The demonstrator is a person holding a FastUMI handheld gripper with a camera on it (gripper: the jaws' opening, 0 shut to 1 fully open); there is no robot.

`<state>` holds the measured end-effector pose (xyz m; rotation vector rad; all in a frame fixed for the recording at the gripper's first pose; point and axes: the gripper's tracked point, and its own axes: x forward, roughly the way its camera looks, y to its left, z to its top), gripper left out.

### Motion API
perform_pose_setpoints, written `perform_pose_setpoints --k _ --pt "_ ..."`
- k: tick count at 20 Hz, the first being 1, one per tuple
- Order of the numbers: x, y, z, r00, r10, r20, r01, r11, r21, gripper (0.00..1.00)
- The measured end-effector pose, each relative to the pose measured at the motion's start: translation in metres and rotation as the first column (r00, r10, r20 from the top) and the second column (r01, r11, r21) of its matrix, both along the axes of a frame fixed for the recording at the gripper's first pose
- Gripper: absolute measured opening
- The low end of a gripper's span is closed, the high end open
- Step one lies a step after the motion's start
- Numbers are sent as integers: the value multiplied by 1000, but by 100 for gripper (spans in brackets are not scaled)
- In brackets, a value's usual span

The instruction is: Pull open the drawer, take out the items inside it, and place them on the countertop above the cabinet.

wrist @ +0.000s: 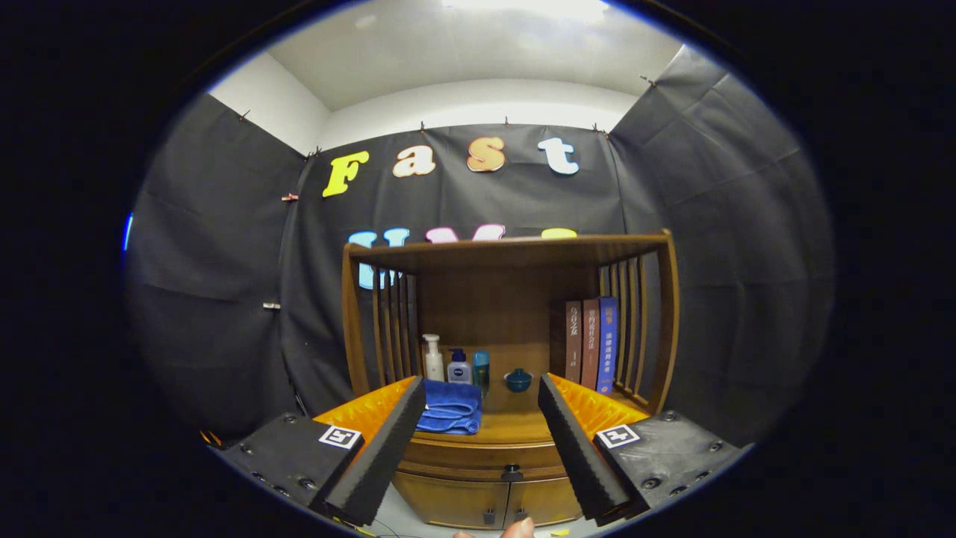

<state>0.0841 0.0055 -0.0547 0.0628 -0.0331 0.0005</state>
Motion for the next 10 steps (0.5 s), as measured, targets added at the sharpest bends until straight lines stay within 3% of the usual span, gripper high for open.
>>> perform_pose_setpoints --k 10 --pt "70 -17 -172 980 -48 -191 44 999 -27 99"
